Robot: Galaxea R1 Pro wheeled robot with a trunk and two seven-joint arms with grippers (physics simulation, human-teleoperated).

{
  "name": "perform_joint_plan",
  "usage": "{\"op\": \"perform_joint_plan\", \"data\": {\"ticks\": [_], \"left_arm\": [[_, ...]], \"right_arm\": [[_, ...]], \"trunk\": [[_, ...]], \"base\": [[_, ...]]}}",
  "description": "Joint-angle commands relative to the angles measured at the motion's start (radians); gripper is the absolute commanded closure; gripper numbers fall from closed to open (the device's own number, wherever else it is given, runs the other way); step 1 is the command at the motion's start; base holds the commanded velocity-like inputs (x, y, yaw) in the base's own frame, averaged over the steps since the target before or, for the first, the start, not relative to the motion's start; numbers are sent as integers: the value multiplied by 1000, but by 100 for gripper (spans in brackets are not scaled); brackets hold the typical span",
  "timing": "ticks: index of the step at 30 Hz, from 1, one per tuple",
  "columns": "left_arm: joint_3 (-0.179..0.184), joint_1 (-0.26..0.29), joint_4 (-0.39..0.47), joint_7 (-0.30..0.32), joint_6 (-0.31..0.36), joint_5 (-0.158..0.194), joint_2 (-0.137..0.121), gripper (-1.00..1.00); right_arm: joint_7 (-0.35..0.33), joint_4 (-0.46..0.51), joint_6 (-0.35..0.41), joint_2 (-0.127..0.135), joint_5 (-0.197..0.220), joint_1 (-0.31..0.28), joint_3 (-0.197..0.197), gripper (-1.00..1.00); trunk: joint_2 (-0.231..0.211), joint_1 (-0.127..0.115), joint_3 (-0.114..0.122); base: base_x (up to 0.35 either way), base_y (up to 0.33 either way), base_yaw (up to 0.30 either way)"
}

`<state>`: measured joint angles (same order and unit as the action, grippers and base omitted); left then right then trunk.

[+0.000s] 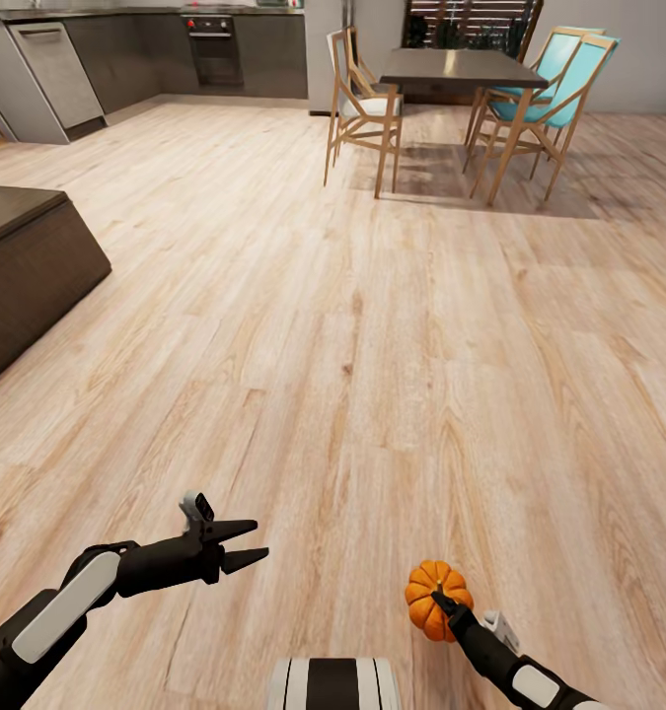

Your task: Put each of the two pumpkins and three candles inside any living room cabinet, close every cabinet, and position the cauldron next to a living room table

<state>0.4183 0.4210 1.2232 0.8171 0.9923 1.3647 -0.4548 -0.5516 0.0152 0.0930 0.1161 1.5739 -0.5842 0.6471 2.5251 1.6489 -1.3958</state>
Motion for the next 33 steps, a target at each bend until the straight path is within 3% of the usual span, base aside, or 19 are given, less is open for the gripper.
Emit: {"op": "perform_joint_plan", "data": {"ticks": [1, 17, 23, 33], "left_arm": [[2, 1, -1, 2, 3, 2, -1, -100], [-2, 1, -3, -4, 2, -1, 0, -100], [-12, 1, -41, -3, 2, -1, -3, -100], [-14, 1, -45, -3, 2, -1, -3, -100]], "right_arm": [[-6, 0, 7, 0, 10, 0, 6, 100], [-31, 2, 7, 0, 10, 0, 14, 100], [-95, 1, 12, 3, 10, 0, 9, 100], [-103, 0, 7, 3, 9, 0, 9, 100]], "trunk": [[0, -1, 3], [-4, -8, 65], [-5, -10, 88], [-8, -15, 127]], "base": [[0, 0, 0], [0, 0, 0], [0, 0, 0], [0, 0, 0]]}}
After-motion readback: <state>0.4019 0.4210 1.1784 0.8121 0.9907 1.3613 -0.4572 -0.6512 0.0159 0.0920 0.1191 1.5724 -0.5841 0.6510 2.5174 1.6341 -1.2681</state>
